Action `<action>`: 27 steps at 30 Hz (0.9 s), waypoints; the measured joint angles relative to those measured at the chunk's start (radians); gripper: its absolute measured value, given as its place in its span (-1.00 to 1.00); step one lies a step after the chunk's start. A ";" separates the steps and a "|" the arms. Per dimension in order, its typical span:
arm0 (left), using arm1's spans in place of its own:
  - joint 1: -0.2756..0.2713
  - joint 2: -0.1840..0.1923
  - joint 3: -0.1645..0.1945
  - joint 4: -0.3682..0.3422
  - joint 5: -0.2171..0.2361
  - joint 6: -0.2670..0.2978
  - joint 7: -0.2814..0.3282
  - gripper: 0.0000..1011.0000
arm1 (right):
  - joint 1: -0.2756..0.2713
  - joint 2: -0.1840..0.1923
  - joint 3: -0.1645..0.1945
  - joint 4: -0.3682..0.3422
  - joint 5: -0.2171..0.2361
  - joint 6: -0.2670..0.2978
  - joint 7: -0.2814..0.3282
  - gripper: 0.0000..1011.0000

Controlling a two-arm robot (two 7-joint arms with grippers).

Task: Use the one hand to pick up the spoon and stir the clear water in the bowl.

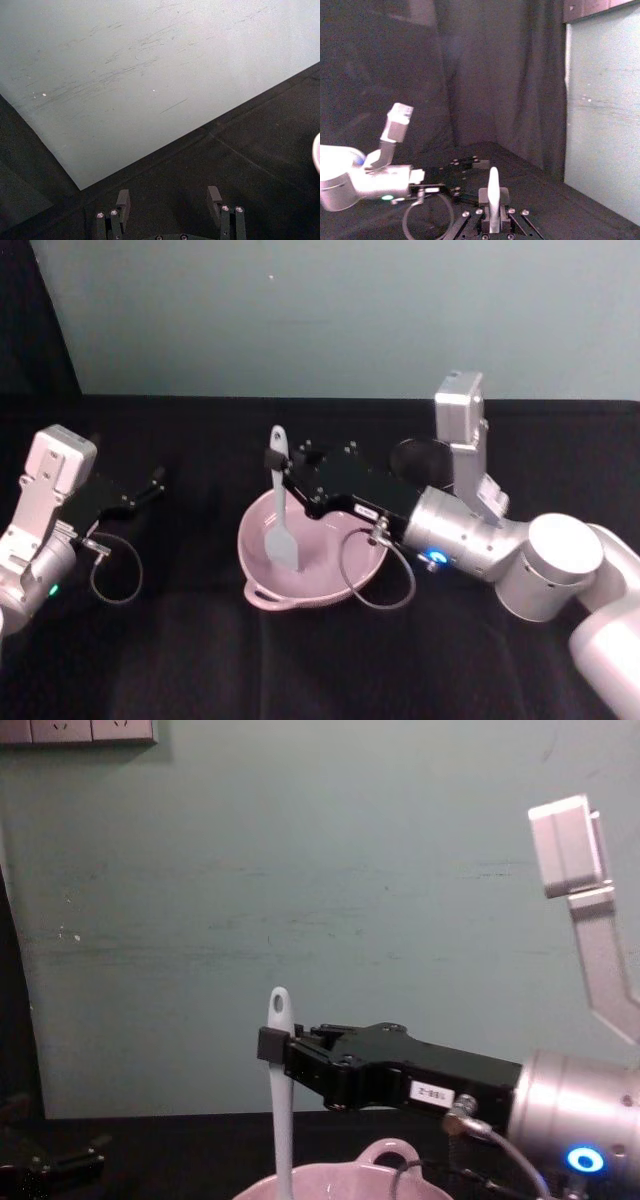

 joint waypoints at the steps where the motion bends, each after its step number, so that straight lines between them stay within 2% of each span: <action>1: 0.000 0.000 0.000 0.000 0.000 0.000 0.000 1.00 | 0.005 -0.008 0.000 0.013 -0.005 -0.008 -0.004 -0.77; 8: 0.000 0.000 0.000 0.000 0.000 0.000 0.000 1.00 | 0.047 -0.074 0.014 0.133 -0.046 -0.080 -0.038 -0.77; 13: 0.000 0.000 0.000 0.000 0.000 0.000 0.000 1.00 | 0.064 -0.095 0.035 0.180 -0.072 -0.117 -0.062 -0.77; 20: 0.000 0.000 0.000 0.000 0.000 0.000 0.000 1.00 | 0.067 -0.091 0.065 0.195 -0.103 -0.143 -0.082 -0.77; 27: 0.000 0.000 0.000 0.000 0.000 0.000 0.000 1.00 | 0.043 -0.056 0.090 0.162 -0.119 -0.139 -0.078 -0.77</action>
